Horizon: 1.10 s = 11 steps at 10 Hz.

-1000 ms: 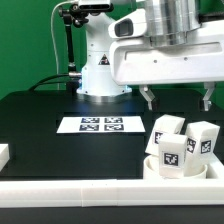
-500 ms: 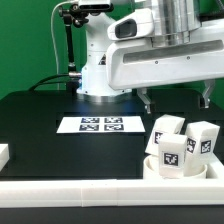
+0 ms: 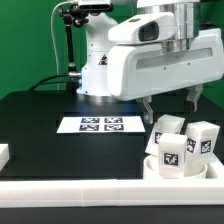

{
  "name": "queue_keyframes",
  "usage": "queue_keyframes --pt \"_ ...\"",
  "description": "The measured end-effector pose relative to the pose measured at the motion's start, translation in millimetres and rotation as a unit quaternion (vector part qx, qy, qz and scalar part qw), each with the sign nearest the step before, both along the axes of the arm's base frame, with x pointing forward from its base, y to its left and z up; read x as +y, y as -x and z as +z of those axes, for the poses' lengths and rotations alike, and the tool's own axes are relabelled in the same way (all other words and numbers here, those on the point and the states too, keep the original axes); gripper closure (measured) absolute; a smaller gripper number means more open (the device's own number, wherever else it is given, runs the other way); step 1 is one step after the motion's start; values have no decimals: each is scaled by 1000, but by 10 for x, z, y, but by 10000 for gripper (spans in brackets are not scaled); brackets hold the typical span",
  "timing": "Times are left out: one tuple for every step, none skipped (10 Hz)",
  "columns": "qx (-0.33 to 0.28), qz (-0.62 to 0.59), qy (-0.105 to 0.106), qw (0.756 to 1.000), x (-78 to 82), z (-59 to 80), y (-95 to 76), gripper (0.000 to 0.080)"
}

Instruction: Assemble stool

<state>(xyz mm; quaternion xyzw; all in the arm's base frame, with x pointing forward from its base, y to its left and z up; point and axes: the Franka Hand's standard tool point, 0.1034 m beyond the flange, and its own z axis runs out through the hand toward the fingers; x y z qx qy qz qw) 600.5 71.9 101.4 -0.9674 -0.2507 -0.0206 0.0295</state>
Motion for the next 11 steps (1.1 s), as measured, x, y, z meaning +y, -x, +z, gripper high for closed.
queue_keyframes --pt "-1 34 5 999 -24 -9 2 150" --pt "-3 80 9 997 -62 -22 4 150" --pt "-3 113 12 994 -98 -35 10 150" --pt "-2 119 12 993 -124 -51 16 150" --pt "-1 116 12 993 -142 -67 21 150" --pt "-1 115 12 993 -143 -66 20 271" --pt "-1 115 12 993 -145 -66 20 409" --pt "-1 114 13 993 -150 -64 18 462" --pt "-1 111 13 994 -152 -64 18 462" --pt "0 99 12 995 -154 -64 17 462" --pt "0 99 12 995 -160 -64 17 461"
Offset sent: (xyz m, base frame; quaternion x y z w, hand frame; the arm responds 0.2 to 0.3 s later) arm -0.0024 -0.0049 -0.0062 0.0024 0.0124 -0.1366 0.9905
